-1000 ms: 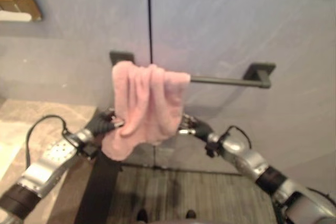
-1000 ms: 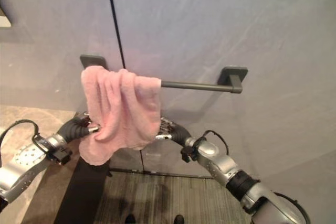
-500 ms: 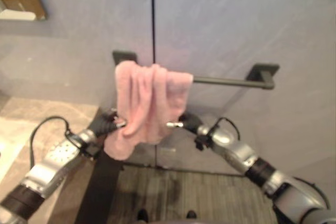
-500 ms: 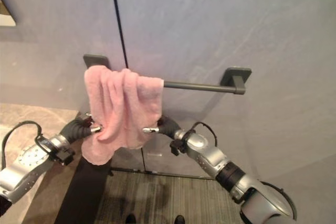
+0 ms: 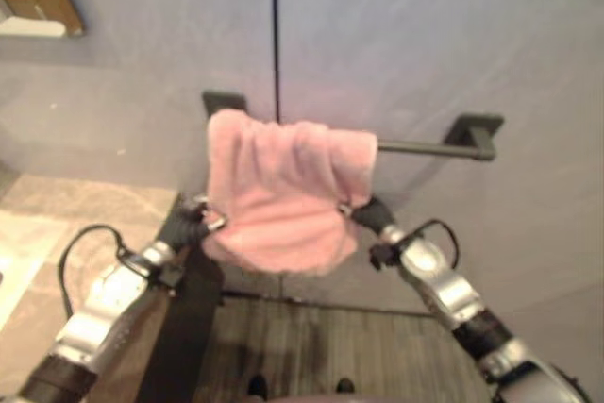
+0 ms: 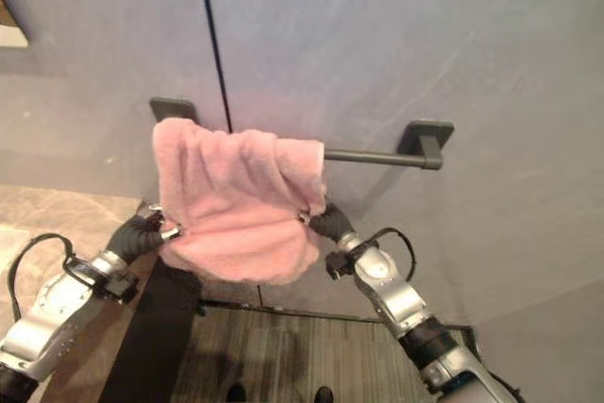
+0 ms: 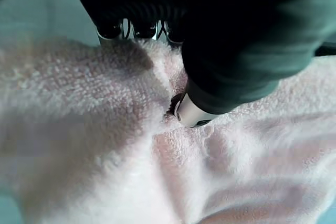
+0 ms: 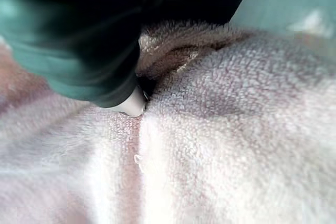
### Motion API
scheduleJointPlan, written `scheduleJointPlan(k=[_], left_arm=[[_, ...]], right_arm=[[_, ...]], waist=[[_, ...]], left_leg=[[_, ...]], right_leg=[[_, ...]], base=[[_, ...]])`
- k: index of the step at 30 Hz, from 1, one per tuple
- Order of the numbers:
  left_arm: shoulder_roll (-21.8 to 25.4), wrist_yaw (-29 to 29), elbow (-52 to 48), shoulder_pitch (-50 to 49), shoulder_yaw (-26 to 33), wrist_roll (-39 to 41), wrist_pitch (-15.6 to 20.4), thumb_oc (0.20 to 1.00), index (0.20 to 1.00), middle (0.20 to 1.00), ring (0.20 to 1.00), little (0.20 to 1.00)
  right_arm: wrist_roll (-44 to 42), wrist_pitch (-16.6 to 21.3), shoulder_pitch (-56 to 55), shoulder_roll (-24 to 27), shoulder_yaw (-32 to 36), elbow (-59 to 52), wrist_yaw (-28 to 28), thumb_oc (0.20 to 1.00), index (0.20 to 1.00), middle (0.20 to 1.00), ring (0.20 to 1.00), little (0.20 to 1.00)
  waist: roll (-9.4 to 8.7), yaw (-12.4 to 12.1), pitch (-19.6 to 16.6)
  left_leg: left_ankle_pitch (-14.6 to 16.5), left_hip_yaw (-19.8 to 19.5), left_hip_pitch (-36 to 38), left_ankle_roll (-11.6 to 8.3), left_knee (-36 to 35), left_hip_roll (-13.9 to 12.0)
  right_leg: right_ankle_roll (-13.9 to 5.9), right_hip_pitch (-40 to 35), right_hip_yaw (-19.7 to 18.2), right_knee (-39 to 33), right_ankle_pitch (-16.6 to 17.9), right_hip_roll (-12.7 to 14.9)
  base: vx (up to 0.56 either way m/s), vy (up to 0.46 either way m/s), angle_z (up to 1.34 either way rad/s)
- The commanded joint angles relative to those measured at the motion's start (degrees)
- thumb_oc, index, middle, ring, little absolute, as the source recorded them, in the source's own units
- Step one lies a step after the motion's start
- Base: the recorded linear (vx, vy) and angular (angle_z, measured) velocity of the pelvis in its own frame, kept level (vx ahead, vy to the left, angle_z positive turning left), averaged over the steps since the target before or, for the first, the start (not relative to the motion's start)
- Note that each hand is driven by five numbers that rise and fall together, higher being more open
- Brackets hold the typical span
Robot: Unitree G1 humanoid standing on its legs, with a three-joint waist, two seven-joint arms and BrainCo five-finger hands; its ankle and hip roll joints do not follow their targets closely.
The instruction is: Put brush and paste in cup on sink, flatten towel.
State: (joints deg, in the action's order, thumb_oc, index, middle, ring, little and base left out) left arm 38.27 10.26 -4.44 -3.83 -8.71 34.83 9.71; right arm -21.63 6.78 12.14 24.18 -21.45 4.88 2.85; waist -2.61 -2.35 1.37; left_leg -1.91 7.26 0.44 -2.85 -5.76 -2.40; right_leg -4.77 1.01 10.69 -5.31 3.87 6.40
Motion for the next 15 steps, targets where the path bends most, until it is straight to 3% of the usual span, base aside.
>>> scheduleJointPlan(k=[1, 2, 3, 6, 8, 15], left_arm=[[0.9, -2.2, -1.9, -0.3, 3.6, 0.0, 5.0, 0.200, 0.200, 0.200, 0.200, 0.200], [-0.4, -2.5, -0.9, -0.2, 3.1, 1.3, 4.9, 0.200, 0.200, 0.200, 0.200, 0.200], [1.5, -2.1, -0.5, 0.7, 1.9, -3.6, 4.9, 0.200, 0.200, 0.200, 0.200, 0.200], [-1.2, -3.1, 0.4, 0.5, 2.5, 0.3, 4.9, 0.200, 0.200, 0.200, 0.200, 0.200], [0.5, -2.3, -1.8, 0.5, 2.2, -3.0, 5.0, 0.200, 0.200, 0.200, 0.200, 0.200], [-1.1, -3.1, -2.3, 0.9, 0.4, -3.9, 5.1, 0.200, 0.200, 0.200, 0.200, 0.200]], right_arm=[[0.9, 6.3, 0.5, 0.9, 4.5, -4.2, -2.2, 0.200, 0.200, 0.200, 0.200, 0.200], [1.4, 6.3, 0.5, 0.6, 4.2, -3.4, -2.7, 0.200, 0.200, 0.200, 0.200, 0.200], [5.6, 5.4, 1.4, 1.5, 3.4, -3.7, -3.0, 0.200, 0.200, 0.200, 0.200, 0.200], [3.9, 6.1, 1.1, 1.1, 3.7, -5.0, -3.6, 0.200, 0.200, 0.200, 0.200, 0.200], [4.1, 6.1, 1.4, 1.2, 3.6, -6.4, -2.8, 0.200, 0.200, 0.200, 0.200, 0.200], [5.5, 6.1, 1.6, 0.3, 2.6, -6.6, -4.4, 0.200, 0.200, 0.200, 0.200, 0.200]], waist=[[-0.92, 0.4, -1.4], [-0.86, 0.5, -1.4], [-0.57, 0.6, -1.4], [-0.40, 0.8, -1.4], [-0.25, 0.8, -1.4], [-0.01, 1.0, -1.5]], left_leg=[[5.4, -1.2, 0.8, 2.97, 0.8, 0.4], [5.4, -1.1, 0.8, 2.99, 0.8, 0.3], [5.4, -0.9, 1.0, 2.96, 0.8, 0.2], [5.4, -0.6, 1.2, 2.92, 0.8, 0.1], [5.4, -0.6, 1.4, 2.92, 0.8, 0.1], [5.4, -0.3, 1.6, 2.91, 0.8, 0.0]], right_leg=[[-3.68, -1.4, 3.6, 0.3, -0.4, 4.2], [-3.64, -1.4, 3.5, 0.3, -0.4, 4.2], [-3.58, -1.5, 3.3, 0.3, -0.5, 4.1], [-3.46, -1.6, 3.2, 0.3, -0.5, 4.0], [-3.38, -1.6, 3.0, 0.3, -0.6, 3.9], [-3.28, -1.6, 2.6, 0.3, -0.8, 3.8]], base=[[0.01, -0.007, -0.04], [0.00, -0.017, -0.04], [0.01, -0.026, -0.05], [0.01, -0.020, -0.05], [0.00, 0.000, 0.00], [0.00, -0.004, -0.02]])
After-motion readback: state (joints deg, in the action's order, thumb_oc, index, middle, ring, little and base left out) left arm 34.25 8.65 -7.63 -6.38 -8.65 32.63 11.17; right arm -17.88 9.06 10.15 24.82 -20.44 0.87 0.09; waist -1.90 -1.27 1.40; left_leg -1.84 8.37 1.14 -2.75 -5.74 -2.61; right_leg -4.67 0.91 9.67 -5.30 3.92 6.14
